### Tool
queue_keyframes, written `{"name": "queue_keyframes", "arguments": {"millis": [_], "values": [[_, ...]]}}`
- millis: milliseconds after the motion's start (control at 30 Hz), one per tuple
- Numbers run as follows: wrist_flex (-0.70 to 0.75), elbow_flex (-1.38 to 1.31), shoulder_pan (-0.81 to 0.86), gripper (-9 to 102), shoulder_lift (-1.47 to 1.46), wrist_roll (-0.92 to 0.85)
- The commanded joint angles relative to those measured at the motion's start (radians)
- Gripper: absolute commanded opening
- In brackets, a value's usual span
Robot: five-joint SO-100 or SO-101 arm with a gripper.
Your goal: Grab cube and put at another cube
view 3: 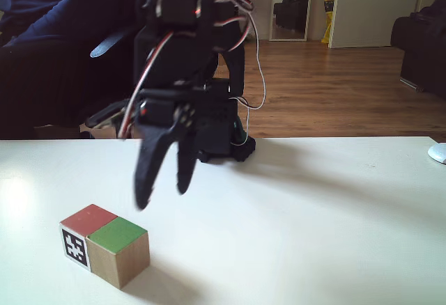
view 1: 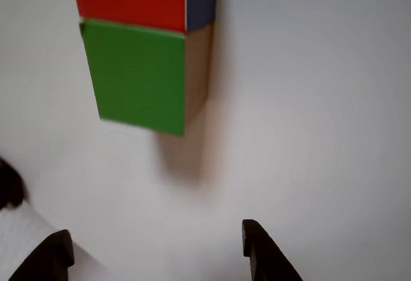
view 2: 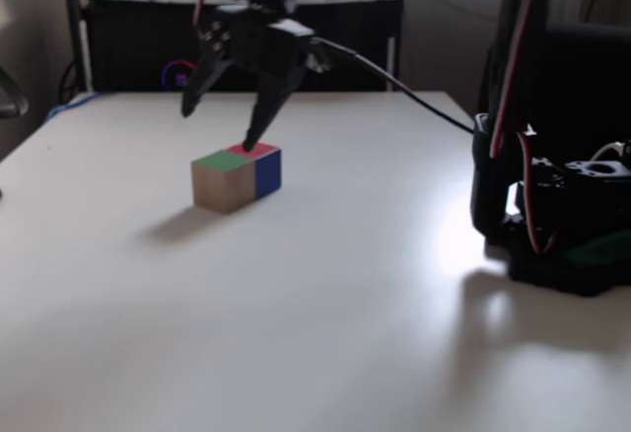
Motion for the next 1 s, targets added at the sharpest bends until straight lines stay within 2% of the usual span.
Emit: {"name": "queue_keyframes", "arguments": {"millis": [0,533,967], "values": [[0.012,-0.101,0.023,41,-0.035,0.003],[0.115,-0.393,0.124,42,-0.35,-0.026],[0.123,-0.437,0.137,42,-0.453,-0.041]]}}
